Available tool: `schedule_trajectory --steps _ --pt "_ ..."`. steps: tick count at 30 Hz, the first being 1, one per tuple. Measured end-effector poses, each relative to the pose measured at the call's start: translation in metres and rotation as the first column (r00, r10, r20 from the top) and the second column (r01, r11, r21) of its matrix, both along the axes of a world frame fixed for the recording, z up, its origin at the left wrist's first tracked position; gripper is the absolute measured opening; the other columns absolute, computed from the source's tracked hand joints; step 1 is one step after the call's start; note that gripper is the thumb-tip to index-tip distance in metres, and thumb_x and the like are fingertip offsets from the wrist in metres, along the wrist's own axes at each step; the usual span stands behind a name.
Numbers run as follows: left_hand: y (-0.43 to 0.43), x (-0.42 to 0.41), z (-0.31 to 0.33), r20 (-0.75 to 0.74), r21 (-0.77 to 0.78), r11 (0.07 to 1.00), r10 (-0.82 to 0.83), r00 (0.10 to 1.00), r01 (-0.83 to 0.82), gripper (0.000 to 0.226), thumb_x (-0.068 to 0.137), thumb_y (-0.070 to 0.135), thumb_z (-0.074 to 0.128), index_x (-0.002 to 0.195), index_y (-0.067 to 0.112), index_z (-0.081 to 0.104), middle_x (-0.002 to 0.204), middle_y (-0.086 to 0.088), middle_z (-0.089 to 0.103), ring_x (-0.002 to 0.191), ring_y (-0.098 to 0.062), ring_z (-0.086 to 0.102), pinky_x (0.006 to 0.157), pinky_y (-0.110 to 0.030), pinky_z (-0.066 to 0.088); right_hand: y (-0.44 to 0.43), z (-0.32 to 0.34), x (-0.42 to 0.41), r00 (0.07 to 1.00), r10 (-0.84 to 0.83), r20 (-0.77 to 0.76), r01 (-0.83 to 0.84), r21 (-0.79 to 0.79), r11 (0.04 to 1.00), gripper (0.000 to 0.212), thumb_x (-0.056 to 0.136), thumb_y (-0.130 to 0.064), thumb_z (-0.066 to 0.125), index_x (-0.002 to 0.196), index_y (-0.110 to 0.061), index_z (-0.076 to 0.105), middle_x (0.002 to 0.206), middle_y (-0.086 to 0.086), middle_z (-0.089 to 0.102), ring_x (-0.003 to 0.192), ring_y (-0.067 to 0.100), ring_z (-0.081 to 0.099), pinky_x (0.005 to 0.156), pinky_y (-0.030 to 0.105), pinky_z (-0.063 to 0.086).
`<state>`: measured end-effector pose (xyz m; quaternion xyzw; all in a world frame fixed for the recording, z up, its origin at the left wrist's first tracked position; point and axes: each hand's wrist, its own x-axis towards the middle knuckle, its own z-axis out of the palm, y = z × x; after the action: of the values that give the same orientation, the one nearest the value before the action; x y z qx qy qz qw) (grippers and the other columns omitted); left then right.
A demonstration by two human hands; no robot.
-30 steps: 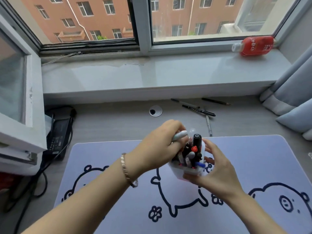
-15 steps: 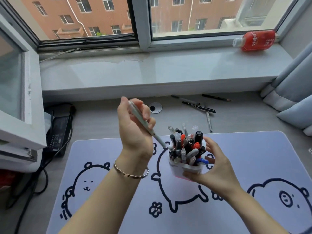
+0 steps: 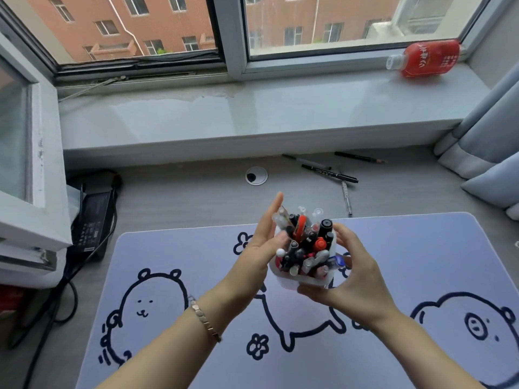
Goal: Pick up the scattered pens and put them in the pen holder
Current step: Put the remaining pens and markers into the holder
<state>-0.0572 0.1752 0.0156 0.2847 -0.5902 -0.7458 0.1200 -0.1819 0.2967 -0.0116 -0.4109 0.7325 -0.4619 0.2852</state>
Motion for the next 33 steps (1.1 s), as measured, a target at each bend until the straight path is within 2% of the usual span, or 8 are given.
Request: schedule_trajectory --steps 4,9,13,16,21,24,29,33 --pt "-0.014 0.004 -0.011 0.045 -0.008 1.0 0.016 0.999 -0.016 0.041 0.085 0.048 0.05 0.123 0.058 0.038 0.139 0.014 0.042 0.127 -0.004 0.042 0.111 -0.034 0.033 -0.015 -0.016 -0.005 0.999 0.029 0.015 -0.029 0.024 0.999 0.089 0.045 -0.03 0.088 0.113 -0.054 0.036 0.116 -0.027 0.053 0.108 -0.017 0.045 0.087 0.002 0.039" --pt "-0.025 0.013 -0.039 0.22 -0.378 0.919 -0.027 0.975 0.111 0.095 0.051 0.033 0.082 0.131 0.03 0.032 0.128 0.009 0.05 0.12 -0.009 0.049 0.103 -0.04 0.043 -0.046 -0.035 -0.013 0.996 0.094 0.0 -0.093 0.076 0.993 0.092 0.046 -0.03 0.086 0.117 -0.055 0.032 0.119 -0.022 0.047 0.109 0.013 0.054 0.094 0.036 0.049" --pt "-0.027 0.006 -0.055 0.199 -0.42 0.903 0.185 0.963 -0.087 0.096 0.051 0.025 0.09 0.13 0.016 0.037 0.121 -0.002 0.056 0.109 -0.013 0.059 0.093 -0.04 0.051 -0.061 -0.037 -0.02 0.959 0.263 0.106 -0.279 0.18 0.943 0.098 0.059 -0.025 0.085 0.128 -0.05 0.02 0.13 -0.012 0.039 0.119 0.01 0.043 0.096 0.019 0.039" --pt "-0.021 0.008 -0.061 0.188 -0.419 0.897 0.237 0.953 -0.141 0.092 0.051 0.033 0.087 0.128 0.038 0.038 0.125 0.012 0.051 0.112 -0.013 0.057 0.091 -0.031 0.052 -0.073 -0.038 -0.05 0.843 0.538 -0.02 -0.461 0.488 0.741 0.1 0.074 -0.006 0.07 0.145 -0.029 0.003 0.151 -0.005 0.014 0.139 0.011 0.015 0.104 0.019 0.023" --pt "-0.02 0.011 -0.063 0.214 -0.391 0.91 0.234 0.948 -0.136 0.089 0.058 0.023 0.086 0.131 0.035 0.036 0.126 0.022 0.042 0.108 0.002 0.053 0.084 -0.003 0.043 -0.132 -0.051 -0.115 0.856 0.215 -0.471 0.046 0.482 0.875 0.057 0.081 -0.001 0.054 0.136 -0.011 0.038 0.137 0.014 0.044 0.128 0.032 0.034 0.104 0.041 0.032" --pt "-0.023 0.012 -0.065 0.233 -0.396 0.913 0.207 0.95 -0.102 0.086 0.058 0.026 0.086 0.129 0.038 0.037 0.125 0.027 0.039 0.107 0.014 0.046 0.085 -0.002 0.042 -0.161 -0.068 -0.136 0.721 0.177 -0.67 0.293 0.527 0.798 0.037 0.088 -0.013 0.051 0.125 -0.007 0.046 0.125 0.017 0.053 0.117 0.034 0.043 0.093 0.041 0.037" --pt "-0.025 0.011 -0.067 0.239 -0.4 0.91 0.216 0.947 -0.107 0.084 0.058 0.022 0.085 0.124 0.041 0.037 0.121 0.029 0.038 0.105 0.014 0.046 0.082 0.003 0.037 -0.157 -0.087 -0.154 0.63 0.282 -0.724 0.321 0.573 0.754 0.028 0.088 -0.009 0.049 0.116 -0.005 0.051 0.12 0.016 0.057 0.115 0.034 0.045 0.092 0.039 0.035" --pt "-0.024 0.012 -0.068 0.23 -0.394 0.912 0.217 0.949 -0.113 0.081 0.058 0.023 0.085 0.114 0.053 0.035 0.117 0.037 0.036 0.104 0.015 0.046 0.08 0.002 0.038 -0.131 -0.061 -0.164 0.835 -0.071 -0.546 0.299 0.342 0.891 0.028 0.09 -0.016 0.052 0.116 -0.01 0.053 0.107 0.012 0.064 0.102 0.033 0.056 0.082 0.037 0.042"
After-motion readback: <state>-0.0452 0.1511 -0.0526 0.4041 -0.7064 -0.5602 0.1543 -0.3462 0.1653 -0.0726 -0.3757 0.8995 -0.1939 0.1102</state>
